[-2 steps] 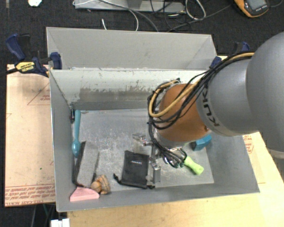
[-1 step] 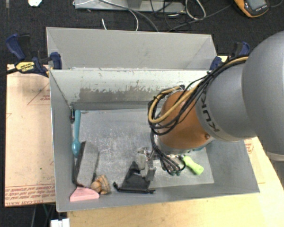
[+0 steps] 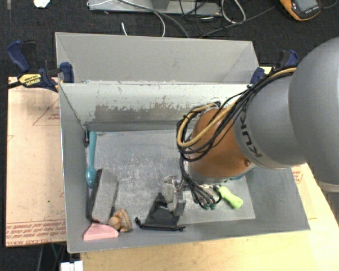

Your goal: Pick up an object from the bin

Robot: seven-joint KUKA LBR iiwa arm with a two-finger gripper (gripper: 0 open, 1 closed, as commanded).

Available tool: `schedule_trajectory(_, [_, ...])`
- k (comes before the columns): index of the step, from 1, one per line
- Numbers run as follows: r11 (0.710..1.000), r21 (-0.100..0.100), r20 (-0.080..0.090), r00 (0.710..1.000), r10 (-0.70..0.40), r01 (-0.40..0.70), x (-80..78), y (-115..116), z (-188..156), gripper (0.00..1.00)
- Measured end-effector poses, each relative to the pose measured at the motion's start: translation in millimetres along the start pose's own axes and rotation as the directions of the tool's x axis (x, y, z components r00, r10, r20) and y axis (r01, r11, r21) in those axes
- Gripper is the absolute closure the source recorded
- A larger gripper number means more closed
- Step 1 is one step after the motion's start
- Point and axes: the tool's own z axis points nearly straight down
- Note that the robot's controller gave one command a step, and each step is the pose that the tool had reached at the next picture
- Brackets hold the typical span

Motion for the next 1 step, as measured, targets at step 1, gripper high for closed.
schedule_trajectory(1, [0.999,0.004,0.003,0.999,-0.049,0.049,0.5,8.1,-0.1,1.00])
